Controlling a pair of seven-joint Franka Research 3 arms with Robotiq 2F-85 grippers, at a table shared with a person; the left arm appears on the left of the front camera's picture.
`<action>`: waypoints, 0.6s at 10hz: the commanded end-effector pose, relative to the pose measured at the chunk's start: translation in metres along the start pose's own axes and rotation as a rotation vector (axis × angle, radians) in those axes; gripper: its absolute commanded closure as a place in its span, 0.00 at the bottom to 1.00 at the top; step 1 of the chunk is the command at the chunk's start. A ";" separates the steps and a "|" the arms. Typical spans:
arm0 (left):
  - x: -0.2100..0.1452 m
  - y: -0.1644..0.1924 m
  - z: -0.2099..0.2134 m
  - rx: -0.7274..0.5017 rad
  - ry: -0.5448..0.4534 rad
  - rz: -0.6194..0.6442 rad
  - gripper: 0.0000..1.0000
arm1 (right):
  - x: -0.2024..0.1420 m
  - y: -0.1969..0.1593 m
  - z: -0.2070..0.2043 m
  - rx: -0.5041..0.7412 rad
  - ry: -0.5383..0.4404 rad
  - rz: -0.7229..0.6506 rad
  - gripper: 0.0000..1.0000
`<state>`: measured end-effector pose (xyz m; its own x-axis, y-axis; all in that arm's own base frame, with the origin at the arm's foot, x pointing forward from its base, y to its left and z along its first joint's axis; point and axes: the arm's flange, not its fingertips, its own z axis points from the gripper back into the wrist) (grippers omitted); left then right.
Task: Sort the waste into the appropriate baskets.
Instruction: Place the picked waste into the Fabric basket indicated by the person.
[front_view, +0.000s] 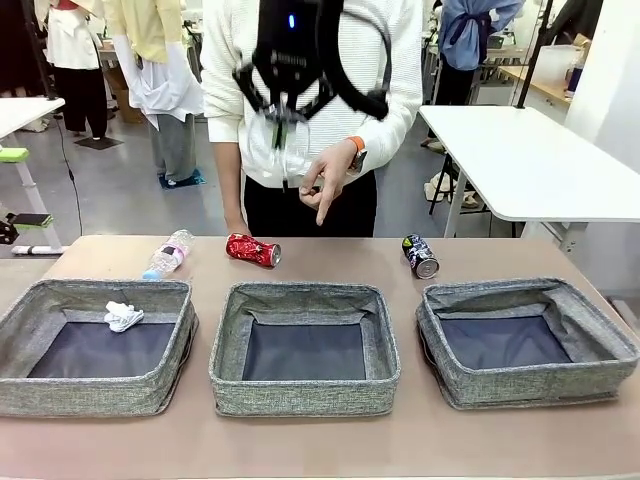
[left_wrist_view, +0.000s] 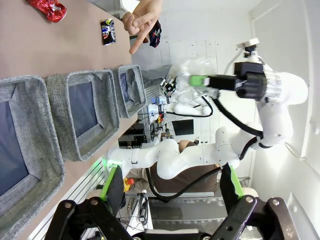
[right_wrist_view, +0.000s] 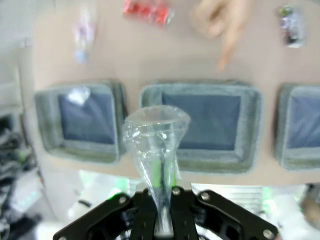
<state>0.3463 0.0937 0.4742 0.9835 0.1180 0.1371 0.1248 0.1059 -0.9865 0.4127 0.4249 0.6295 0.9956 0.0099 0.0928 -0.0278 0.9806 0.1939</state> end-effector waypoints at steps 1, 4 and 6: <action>-0.001 -0.003 -0.002 -0.016 -0.014 -0.001 0.00 | -0.031 -0.049 -0.064 0.044 0.075 0.052 0.99; -0.001 -0.003 -0.002 -0.016 -0.014 -0.001 0.00 | -0.034 -0.068 -0.161 0.043 0.093 0.091 0.99; -0.001 -0.003 -0.002 -0.016 -0.014 -0.001 0.00 | -0.029 -0.067 -0.161 0.024 0.100 0.107 0.99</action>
<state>0.3463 0.0937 0.4742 0.9835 0.1182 0.1370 0.1247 0.1058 -0.9865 0.3997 0.3927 0.4380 0.9941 0.1082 0.0001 -0.1064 0.9773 0.1830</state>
